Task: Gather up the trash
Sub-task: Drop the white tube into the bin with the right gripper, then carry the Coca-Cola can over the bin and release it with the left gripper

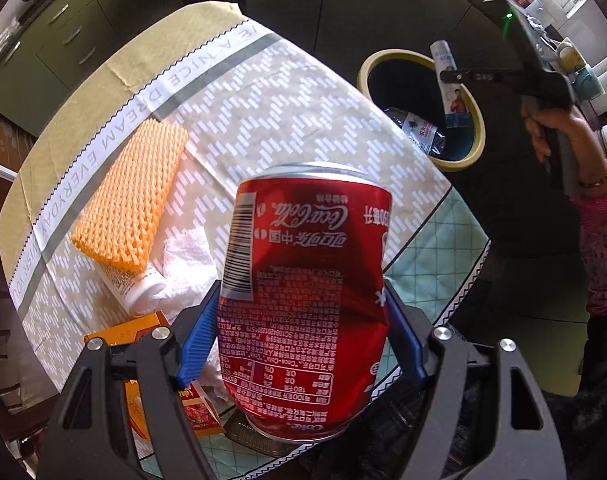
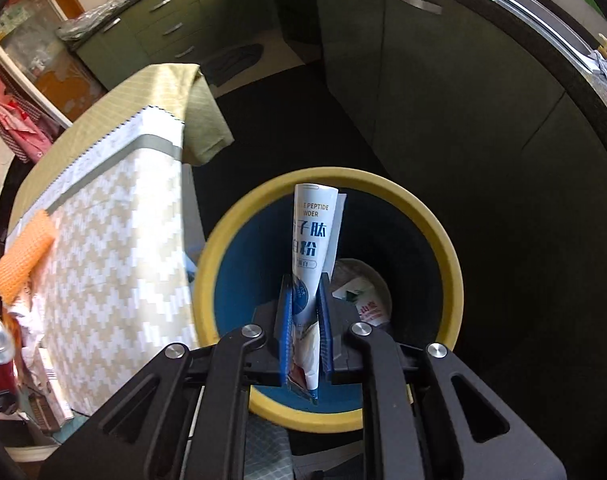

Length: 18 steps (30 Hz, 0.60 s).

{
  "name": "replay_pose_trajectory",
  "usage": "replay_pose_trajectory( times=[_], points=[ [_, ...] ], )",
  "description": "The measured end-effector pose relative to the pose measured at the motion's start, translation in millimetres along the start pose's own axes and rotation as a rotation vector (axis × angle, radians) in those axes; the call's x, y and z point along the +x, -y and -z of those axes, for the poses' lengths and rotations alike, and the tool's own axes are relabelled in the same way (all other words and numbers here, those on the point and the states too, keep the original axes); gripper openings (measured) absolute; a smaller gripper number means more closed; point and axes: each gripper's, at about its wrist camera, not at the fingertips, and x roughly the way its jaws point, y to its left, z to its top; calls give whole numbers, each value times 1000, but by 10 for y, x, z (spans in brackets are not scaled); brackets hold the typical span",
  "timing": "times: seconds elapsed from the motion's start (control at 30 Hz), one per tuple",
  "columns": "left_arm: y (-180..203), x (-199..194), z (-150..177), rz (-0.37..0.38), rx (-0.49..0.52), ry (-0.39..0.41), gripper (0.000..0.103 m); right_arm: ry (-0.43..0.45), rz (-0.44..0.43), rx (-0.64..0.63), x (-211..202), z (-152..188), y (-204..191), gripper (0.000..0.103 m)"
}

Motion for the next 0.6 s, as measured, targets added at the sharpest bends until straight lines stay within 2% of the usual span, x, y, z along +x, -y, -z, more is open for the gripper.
replay_pose_trajectory(
  times=[0.03, 0.07, 0.17, 0.33, 0.43, 0.6],
  points=[
    [42, -23, -37, -2, 9, 4, 71, -11, 15, 6, 81, -8, 51, 20],
    [111, -74, -45, -2, 16, 7, 71, -16, 22, 16, 138, -11, 99, 27],
    [270, -116, -158, 1, 47, 8, 71, 9, 44, 30, 143, 0, 238, 28],
    [645, -27, -498, 21, 107, 8, 71, 92, -5, 41, -244, 174, 401, 30],
    [878, 66, -771, 39, 134, 10, 71, 144, -13, 29, -482, 381, 483, 32],
    [1313, 363, -1299, 72, 175, 9, 71, 180, -15, 25, -684, 781, 681, 32]
  ],
)
